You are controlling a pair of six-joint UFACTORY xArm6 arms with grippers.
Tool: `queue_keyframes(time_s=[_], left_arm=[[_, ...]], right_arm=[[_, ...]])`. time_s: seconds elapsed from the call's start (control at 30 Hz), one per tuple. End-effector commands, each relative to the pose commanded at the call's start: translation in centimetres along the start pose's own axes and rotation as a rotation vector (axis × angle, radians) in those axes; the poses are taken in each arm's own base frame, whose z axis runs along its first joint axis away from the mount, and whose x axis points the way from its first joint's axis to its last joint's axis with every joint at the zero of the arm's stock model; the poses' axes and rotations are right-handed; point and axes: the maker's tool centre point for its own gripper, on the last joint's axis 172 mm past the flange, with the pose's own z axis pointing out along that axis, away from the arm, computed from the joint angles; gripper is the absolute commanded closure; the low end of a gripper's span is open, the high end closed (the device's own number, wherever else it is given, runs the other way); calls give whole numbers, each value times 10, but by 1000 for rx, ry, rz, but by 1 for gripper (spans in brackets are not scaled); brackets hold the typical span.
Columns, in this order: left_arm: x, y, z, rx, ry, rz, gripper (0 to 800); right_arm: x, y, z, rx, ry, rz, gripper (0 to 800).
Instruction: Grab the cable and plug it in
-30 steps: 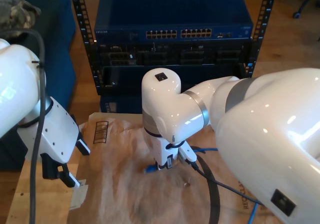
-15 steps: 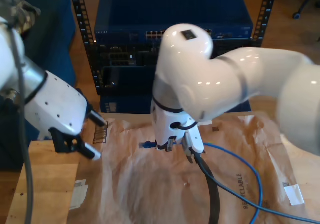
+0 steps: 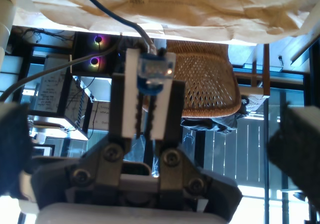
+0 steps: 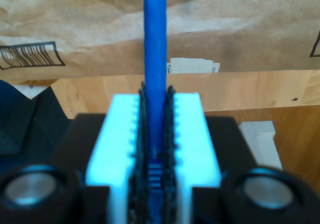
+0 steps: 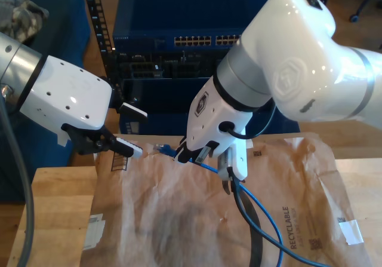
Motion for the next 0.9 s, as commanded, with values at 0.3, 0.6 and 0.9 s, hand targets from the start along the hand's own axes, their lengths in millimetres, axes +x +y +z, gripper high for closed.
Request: queue_keyframes(time_s=[0.3,0.6,0.9], left_arm=[[4,0,3,3,-8,-4,276],[-13,1,0,-5,-54,29,354],[-48,3,-25,-3,-46,101,343]], right_arm=[[-26,-2,-14,8,-59,-2,799],[-32,-5,-20,18,-69,-3,799],[-40,-12,-38,49,-88,-12,799]])
